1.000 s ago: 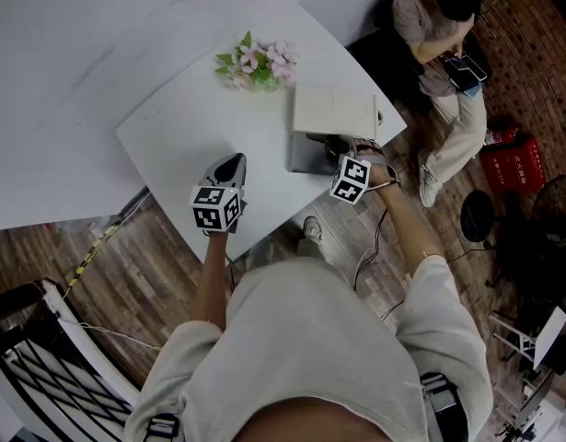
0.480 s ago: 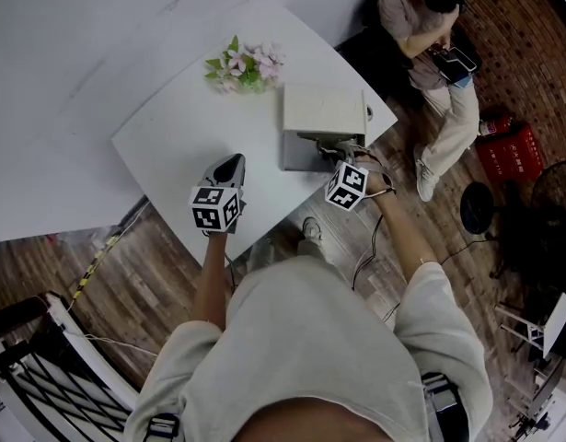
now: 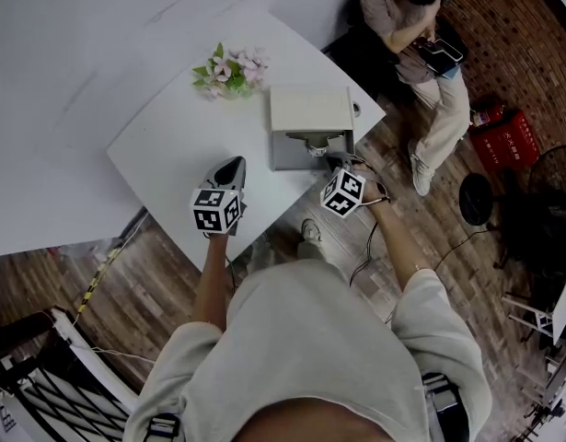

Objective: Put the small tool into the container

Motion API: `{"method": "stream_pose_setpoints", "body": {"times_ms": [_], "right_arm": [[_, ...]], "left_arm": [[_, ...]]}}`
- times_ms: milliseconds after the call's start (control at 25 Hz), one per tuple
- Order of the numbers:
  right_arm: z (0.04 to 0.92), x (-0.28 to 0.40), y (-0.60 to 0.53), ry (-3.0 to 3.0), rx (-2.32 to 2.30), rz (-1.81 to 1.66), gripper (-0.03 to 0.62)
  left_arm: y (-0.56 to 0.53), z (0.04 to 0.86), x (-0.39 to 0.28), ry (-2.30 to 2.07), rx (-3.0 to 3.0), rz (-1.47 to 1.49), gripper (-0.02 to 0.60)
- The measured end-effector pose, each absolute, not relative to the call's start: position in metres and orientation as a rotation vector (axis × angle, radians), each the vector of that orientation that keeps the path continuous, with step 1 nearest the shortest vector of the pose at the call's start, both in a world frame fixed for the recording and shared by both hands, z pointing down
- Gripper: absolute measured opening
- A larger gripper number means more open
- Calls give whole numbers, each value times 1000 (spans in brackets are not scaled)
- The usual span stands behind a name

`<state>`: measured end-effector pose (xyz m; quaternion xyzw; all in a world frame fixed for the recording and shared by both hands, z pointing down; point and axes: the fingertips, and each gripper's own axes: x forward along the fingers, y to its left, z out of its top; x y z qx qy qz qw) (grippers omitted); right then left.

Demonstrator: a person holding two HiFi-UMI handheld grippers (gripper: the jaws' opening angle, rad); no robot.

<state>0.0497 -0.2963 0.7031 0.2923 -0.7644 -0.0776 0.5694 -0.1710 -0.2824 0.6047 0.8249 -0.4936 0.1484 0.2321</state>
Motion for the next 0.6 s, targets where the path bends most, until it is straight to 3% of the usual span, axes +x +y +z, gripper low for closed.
{"method": "stream_pose_setpoints", "body": {"times_ms": [600], "right_arm": [[678, 59, -283, -1955, 960, 116, 0]], "left_arm": [[-286, 598, -148, -1333, 2310, 436, 11]]}}
